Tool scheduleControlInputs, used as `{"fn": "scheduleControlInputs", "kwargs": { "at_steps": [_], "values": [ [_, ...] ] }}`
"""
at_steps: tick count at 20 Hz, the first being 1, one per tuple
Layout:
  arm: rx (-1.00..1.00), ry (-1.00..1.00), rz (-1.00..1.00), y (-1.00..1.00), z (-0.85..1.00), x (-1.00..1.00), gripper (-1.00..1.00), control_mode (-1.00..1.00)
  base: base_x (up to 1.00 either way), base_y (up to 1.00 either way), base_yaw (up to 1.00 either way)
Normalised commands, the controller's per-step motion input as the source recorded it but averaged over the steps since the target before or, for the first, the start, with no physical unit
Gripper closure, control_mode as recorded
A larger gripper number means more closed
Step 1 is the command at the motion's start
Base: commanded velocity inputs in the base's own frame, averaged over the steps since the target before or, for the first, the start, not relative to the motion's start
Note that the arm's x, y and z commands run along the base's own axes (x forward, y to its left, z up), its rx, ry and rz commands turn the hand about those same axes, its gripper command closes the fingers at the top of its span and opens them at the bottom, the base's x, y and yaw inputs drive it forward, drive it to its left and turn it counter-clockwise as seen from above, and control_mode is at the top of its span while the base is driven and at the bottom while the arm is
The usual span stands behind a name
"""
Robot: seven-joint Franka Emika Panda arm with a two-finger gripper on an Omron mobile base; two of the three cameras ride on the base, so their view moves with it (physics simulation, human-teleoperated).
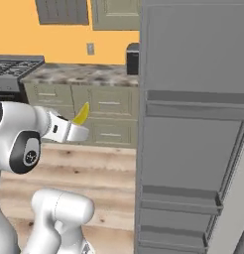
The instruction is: Take the lemon wedge from the fridge and place it on the plate with fish on the dining counter.
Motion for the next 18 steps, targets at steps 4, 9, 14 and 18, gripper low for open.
{"fn": "scheduleControlInputs", "kwargs": {
  "at_steps": [4, 9, 14, 18],
  "values": [
    [0.0, 0.0, 0.0, 0.0, 0.0, 0.0, 1.0, 1.0, -0.16, 0.0, 0.88],
    [0.0, 0.0, 0.0, 0.0, 0.0, 0.0, 1.0, 1.0, -0.04, 0.0, 0.93],
    [0.0, 0.0, 0.0, 0.0, 0.0, 0.0, 1.0, 1.0, -0.07, 0.0, 0.91],
    [0.0, 0.0, 0.0, 0.0, 0.0, 0.0, 1.0, 1.0, -0.07, 0.0, 0.93]
  ]
}}
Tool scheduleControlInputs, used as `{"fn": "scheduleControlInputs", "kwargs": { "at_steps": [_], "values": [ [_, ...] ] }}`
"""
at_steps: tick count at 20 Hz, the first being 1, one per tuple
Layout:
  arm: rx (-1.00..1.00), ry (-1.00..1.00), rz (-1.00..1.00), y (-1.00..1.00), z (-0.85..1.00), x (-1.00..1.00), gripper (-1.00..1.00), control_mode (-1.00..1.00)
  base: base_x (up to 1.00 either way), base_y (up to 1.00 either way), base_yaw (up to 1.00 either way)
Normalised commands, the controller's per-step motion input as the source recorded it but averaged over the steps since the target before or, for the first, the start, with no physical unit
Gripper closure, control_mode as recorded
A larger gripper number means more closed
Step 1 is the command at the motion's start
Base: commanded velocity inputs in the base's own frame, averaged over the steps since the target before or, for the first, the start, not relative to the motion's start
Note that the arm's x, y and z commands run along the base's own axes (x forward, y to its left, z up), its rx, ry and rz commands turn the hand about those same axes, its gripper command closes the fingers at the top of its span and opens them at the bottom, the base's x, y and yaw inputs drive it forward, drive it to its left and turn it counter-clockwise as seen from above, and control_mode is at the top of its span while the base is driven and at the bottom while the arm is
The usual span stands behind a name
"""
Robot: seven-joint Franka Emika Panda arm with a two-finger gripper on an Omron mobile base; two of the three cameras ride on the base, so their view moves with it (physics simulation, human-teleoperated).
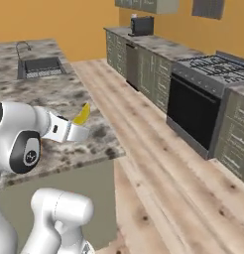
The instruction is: Take the lemon wedge from the fridge and place it on the plate with fish on the dining counter.
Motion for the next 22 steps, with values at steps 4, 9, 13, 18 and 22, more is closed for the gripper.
{"fn": "scheduleControlInputs", "kwargs": {
  "at_steps": [4, 9, 13, 18, 22],
  "values": [
    [0.0, 0.0, 0.0, 0.0, 0.0, 0.0, 1.0, 1.0, -0.37, 0.5, 0.75],
    [0.0, 0.0, 0.0, 0.0, 0.0, 0.0, 1.0, 1.0, -0.68, 1.0, 0.08],
    [0.0, 0.0, 0.0, 0.0, 0.0, 0.0, 1.0, 1.0, -0.8, 1.0, 0.0],
    [0.0, 0.0, 0.0, 0.0, 0.0, 0.0, 1.0, 1.0, -0.73, 1.0, 0.17],
    [0.0, 0.0, 0.0, 0.0, 0.0, 0.0, 1.0, 1.0, -0.19, 0.7, 0.78]
  ]
}}
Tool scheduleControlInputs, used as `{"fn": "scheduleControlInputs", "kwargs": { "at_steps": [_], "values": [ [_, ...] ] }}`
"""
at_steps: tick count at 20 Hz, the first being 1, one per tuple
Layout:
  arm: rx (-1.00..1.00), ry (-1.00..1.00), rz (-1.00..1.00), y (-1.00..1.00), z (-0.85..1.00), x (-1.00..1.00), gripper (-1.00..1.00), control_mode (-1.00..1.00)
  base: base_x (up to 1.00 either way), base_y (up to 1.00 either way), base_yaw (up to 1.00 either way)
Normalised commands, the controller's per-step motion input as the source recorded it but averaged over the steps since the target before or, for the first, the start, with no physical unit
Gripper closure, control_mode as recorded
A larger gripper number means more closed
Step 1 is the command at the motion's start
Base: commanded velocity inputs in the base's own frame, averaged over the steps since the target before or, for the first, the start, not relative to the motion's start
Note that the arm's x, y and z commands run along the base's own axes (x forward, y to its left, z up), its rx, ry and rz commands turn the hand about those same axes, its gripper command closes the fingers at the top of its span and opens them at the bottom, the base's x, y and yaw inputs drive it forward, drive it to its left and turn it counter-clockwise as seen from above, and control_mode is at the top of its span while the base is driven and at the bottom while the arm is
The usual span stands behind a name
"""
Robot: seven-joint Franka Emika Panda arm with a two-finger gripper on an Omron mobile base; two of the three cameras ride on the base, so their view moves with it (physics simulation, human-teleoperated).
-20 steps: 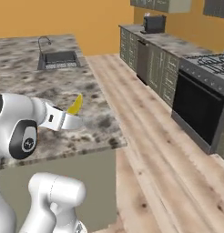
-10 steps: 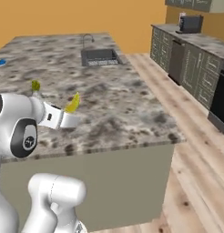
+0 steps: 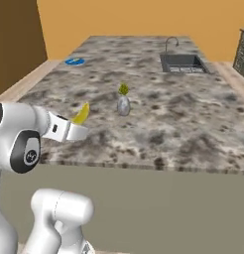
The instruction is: Take the lemon wedge from the fridge and place it on the plate with fish on the dining counter.
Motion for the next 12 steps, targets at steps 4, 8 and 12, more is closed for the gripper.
{"fn": "scheduleControlInputs", "kwargs": {
  "at_steps": [4, 8, 12],
  "values": [
    [0.0, 0.0, 0.0, 0.0, 0.0, 0.0, 1.0, 1.0, -0.28, 0.97, 0.66],
    [0.0, 0.0, 0.0, 0.0, 0.0, 0.0, 1.0, 1.0, -0.01, 1.0, 0.44],
    [0.0, 0.0, 0.0, 0.0, 0.0, 0.0, 1.0, 1.0, -0.03, 1.0, 0.37]
  ]
}}
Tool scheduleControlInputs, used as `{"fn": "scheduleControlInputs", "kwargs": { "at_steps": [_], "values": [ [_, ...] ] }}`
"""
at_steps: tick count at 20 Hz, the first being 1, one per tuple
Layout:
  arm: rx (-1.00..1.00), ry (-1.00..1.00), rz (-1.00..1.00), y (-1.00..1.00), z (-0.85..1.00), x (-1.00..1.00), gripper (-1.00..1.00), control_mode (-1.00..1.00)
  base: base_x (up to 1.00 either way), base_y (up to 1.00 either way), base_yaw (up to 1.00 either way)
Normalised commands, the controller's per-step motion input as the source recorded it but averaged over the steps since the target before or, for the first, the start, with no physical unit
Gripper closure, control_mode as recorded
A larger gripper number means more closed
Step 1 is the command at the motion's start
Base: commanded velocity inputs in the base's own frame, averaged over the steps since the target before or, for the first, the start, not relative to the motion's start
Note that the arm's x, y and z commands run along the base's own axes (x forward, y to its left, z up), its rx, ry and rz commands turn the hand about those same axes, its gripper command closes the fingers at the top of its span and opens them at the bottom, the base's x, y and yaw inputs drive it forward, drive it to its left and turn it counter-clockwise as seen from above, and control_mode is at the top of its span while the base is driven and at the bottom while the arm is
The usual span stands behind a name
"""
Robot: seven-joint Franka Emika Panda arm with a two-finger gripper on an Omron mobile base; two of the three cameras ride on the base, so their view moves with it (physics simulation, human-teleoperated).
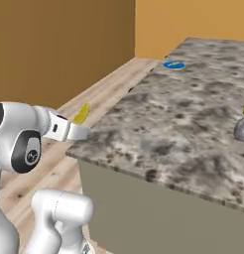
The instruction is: Take the lemon wedge from the fridge and place it on the plate with fish on the dining counter.
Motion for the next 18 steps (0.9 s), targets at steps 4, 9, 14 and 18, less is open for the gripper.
{"fn": "scheduleControlInputs", "kwargs": {
  "at_steps": [4, 9, 14, 18],
  "values": [
    [0.0, 0.0, 0.0, 0.0, 0.0, 0.0, 1.0, 1.0, 0.0, 1.0, 0.27],
    [0.0, 0.0, 0.0, 0.0, 0.0, 0.0, 1.0, 1.0, 0.4, 1.0, 0.13],
    [0.0, 0.0, 0.0, 0.0, 0.0, 0.0, 1.0, 1.0, 0.96, 0.99, 0.01],
    [0.0, 0.0, 0.0, 0.0, 0.0, 0.0, 1.0, 1.0, 1.0, 0.62, -0.21]
  ]
}}
